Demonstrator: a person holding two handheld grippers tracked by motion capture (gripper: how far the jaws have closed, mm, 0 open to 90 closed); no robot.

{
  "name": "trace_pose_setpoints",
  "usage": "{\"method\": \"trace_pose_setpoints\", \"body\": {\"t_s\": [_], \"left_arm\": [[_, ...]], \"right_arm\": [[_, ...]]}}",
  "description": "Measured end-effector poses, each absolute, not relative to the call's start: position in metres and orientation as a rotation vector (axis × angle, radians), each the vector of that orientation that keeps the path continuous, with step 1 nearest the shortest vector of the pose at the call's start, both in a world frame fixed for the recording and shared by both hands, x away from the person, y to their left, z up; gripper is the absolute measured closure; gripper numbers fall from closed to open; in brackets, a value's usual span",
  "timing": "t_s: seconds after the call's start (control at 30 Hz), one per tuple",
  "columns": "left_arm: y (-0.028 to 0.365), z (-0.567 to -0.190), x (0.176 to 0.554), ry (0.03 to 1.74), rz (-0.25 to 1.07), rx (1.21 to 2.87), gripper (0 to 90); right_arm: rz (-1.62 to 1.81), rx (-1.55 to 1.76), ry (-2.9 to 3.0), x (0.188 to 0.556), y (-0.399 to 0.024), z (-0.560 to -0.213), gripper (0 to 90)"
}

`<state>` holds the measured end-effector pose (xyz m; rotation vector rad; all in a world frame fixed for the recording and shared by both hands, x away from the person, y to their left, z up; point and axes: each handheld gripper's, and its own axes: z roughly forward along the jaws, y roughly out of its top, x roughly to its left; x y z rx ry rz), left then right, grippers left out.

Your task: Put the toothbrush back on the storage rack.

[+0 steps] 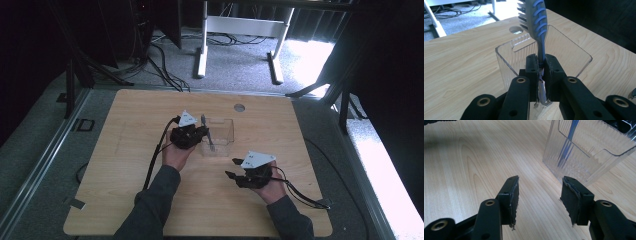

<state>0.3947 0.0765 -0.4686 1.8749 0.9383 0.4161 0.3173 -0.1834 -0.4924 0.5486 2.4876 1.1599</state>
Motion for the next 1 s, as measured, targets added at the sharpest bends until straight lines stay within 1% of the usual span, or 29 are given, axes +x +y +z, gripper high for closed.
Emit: {"method": "trace_pose_setpoints", "body": {"t_s": [0.27,0.33,0.37,0.4,0.43,0.47,0.5,0.6,0.73,1.0], "left_arm": [[0.077,-0.470,0.396,0.949,0.410,1.883,82.6],[0.077,-0.471,0.396,0.961,0.388,1.885,81.8],[0.077,-0.471,0.398,0.982,0.355,1.880,77.6],[0.078,-0.471,0.397,0.985,0.339,1.875,70.7],[0.078,-0.470,0.397,0.993,0.328,1.866,66.5],[0.079,-0.468,0.396,1.012,0.330,1.865,59.4],[0.080,-0.467,0.395,1.020,0.330,1.867,54.7],[0.083,-0.463,0.390,1.039,0.314,1.861,46.9],[0.089,-0.461,0.383,1.039,0.309,1.861,44.7],[0.101,-0.460,0.380,1.041,0.318,1.846,44.5]], "right_arm": [[1.159,0.548,2.490,0.318,-0.183,-0.493,47.5],[1.158,0.549,2.491,0.318,-0.183,-0.493,47.5],[1.157,0.548,2.491,0.318,-0.183,-0.493,47.5],[1.157,0.548,2.492,0.318,-0.183,-0.493,47.5],[1.157,0.548,2.492,0.318,-0.183,-0.493,47.5],[1.156,0.549,2.493,0.318,-0.184,-0.493,47.4],[1.156,0.548,2.492,0.318,-0.184,-0.493,47.5],[1.154,0.548,2.492,0.318,-0.184,-0.493,47.5],[1.155,0.550,2.491,0.318,-0.184,-0.493,47.5],[1.153,0.547,2.495,0.318,-0.183,-0.493,47.4]]}}
